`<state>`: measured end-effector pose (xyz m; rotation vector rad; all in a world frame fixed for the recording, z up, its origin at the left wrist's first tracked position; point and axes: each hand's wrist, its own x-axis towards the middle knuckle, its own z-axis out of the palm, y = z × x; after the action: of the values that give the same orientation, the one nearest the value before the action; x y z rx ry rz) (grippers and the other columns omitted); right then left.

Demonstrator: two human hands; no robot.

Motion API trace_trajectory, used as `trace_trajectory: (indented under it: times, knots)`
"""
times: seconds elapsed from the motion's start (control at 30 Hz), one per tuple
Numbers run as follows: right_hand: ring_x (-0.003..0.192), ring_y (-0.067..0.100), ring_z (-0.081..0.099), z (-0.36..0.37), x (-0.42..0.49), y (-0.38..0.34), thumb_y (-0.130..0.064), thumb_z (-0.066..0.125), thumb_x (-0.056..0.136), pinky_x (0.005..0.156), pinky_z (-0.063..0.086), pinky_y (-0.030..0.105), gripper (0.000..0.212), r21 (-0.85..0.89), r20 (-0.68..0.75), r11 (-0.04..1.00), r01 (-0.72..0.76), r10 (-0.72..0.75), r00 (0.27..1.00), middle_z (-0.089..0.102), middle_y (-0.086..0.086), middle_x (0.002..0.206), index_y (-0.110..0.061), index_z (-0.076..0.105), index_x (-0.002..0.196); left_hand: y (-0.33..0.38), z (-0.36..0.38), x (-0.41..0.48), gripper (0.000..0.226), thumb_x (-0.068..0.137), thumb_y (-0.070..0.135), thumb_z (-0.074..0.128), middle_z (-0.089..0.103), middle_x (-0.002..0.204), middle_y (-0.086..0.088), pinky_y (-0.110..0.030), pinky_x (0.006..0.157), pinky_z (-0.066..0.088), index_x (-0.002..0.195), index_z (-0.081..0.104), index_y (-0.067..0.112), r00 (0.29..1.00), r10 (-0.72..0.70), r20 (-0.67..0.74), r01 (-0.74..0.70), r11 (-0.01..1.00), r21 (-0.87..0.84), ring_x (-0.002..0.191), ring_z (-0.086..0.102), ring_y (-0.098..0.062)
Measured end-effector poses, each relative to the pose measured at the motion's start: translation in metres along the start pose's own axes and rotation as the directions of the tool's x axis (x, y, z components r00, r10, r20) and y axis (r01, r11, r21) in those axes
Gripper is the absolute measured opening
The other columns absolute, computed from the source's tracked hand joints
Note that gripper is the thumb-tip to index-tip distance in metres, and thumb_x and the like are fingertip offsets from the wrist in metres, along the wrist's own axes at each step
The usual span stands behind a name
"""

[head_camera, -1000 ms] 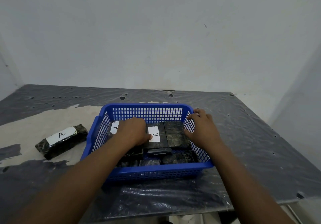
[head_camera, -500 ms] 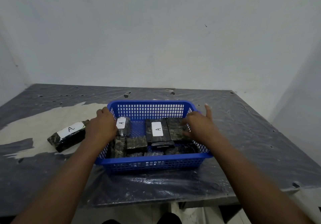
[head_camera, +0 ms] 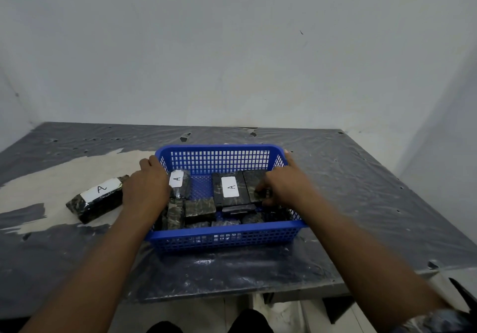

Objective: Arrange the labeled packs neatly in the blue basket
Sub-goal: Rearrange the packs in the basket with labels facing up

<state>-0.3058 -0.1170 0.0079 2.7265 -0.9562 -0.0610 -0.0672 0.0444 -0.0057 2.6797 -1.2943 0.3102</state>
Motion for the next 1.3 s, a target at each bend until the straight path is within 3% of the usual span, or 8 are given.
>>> trace_trajectory:
  times: [0.1, 0.2, 0.43, 0.53, 0.73, 0.87, 1.13, 1.3]
  knots:
    - [0.088, 0.014, 0.071, 0.001, -0.001, 0.005, -0.041, 0.064, 0.086, 0.125, 0.004, 0.051, 0.024, 0.015, -0.117, 0.999, 0.039, -0.037, 0.992, 0.077, -0.007, 0.086, -0.031, 0.077, 0.104, 0.005, -0.001, 0.004, 0.071, 0.090, 0.030, 0.060, 0.037, 0.145, -0.021, -0.060, 0.107, 0.029, 0.145, 0.026, 0.001, 0.999, -0.034, 0.020, 0.033, 0.999, 0.027, 0.132, 0.038, -0.039]
    - [0.092, 0.018, 0.070, -0.001, 0.003, 0.013, -0.034, 0.054, 0.095, 0.123, 0.017, 0.046, 0.026, 0.113, -0.256, 0.993, 0.022, 0.007, 0.967, 0.077, -0.002, 0.096, -0.028, 0.072, 0.113, 0.024, -0.002, 0.011, 0.076, 0.092, 0.041, 0.054, 0.024, 0.158, -0.012, -0.060, 0.117, 0.004, 0.152, 0.017, 0.011, 0.988, 0.142, -0.067, -0.148, 0.985, -0.091, 0.147, 0.019, -0.032]
    - [0.108, 0.027, 0.054, -0.013, 0.004, 0.033, -0.016, 0.040, 0.108, 0.088, 0.045, 0.036, 0.032, 0.509, -0.495, 0.859, 0.052, 0.243, 0.834, 0.067, 0.012, 0.121, -0.006, 0.059, 0.132, 0.092, -0.011, 0.023, 0.073, 0.093, 0.042, 0.059, 0.040, 0.153, -0.005, -0.046, 0.115, 0.032, 0.153, 0.023, 0.019, 0.892, 0.446, -0.065, -0.391, 0.694, -0.604, 0.139, 0.038, -0.025]
    - [0.096, 0.013, 0.055, -0.024, 0.000, 0.038, -0.016, 0.039, 0.109, 0.079, 0.040, 0.019, 0.031, 0.672, -0.543, 0.726, 0.147, 0.348, 0.764, 0.066, 0.000, 0.109, -0.008, 0.062, 0.129, 0.104, -0.018, 0.031, 0.067, 0.091, 0.050, 0.059, 0.048, 0.148, 0.003, -0.034, 0.104, 0.040, 0.148, 0.034, 0.026, 0.877, 0.480, 0.003, -0.318, 0.587, -0.745, 0.133, 0.047, -0.017]
    - [0.093, -0.002, 0.067, -0.026, -0.010, 0.038, -0.022, 0.042, 0.109, 0.081, 0.055, 0.020, 0.029, 0.934, -0.315, 0.316, 0.168, 0.505, 0.804, 0.073, -0.005, 0.108, -0.017, 0.067, 0.124, 0.111, -0.023, 0.029, 0.035, 0.081, 0.039, 0.077, 0.075, 0.106, 0.002, -0.036, 0.085, 0.060, 0.111, 0.069, 0.023, 0.808, 0.551, 0.209, 0.051, 0.289, -0.956, 0.096, 0.073, -0.015]
    - [0.097, 0.020, 0.073, -0.021, -0.015, 0.036, -0.038, 0.057, 0.101, 0.079, 0.061, 0.033, 0.031, 0.988, -0.061, -0.088, 0.126, 0.526, 0.848, 0.077, 0.003, 0.106, -0.019, 0.064, 0.125, 0.111, -0.023, 0.023, 0.035, 0.081, 0.027, 0.079, 0.077, 0.104, -0.004, -0.030, 0.075, 0.061, 0.113, 0.068, 0.016, 0.818, 0.516, 0.254, 0.237, 0.100, -0.966, 0.093, 0.075, -0.020]
    - [0.089, 0.008, 0.073, -0.014, -0.022, 0.033, -0.025, 0.063, 0.099, 0.068, 0.055, 0.021, 0.040, 0.995, -0.100, 0.022, 0.098, 0.321, 0.942, 0.079, -0.001, 0.105, -0.028, 0.056, 0.138, 0.105, -0.041, 0.028, 0.028, 0.090, 0.040, 0.066, 0.079, 0.095, -0.001, -0.018, 0.057, 0.054, 0.104, 0.075, 0.017, 0.807, 0.515, 0.291, 0.209, 0.212, -0.955, 0.074, 0.073, -0.008]
    - [0.100, 0.000, 0.063, -0.015, -0.027, 0.037, -0.041, 0.059, 0.099, 0.089, 0.056, 0.033, 0.045, 0.895, -0.187, 0.444, -0.043, 0.460, 0.868, 0.072, -0.009, 0.114, -0.025, 0.055, 0.141, 0.100, -0.034, 0.037, 0.026, 0.085, 0.029, 0.075, 0.079, 0.080, 0.007, -0.022, 0.052, 0.056, 0.103, 0.074, 0.011, 0.868, 0.347, 0.356, 0.288, 0.234, -0.929, 0.067, 0.075, -0.009]
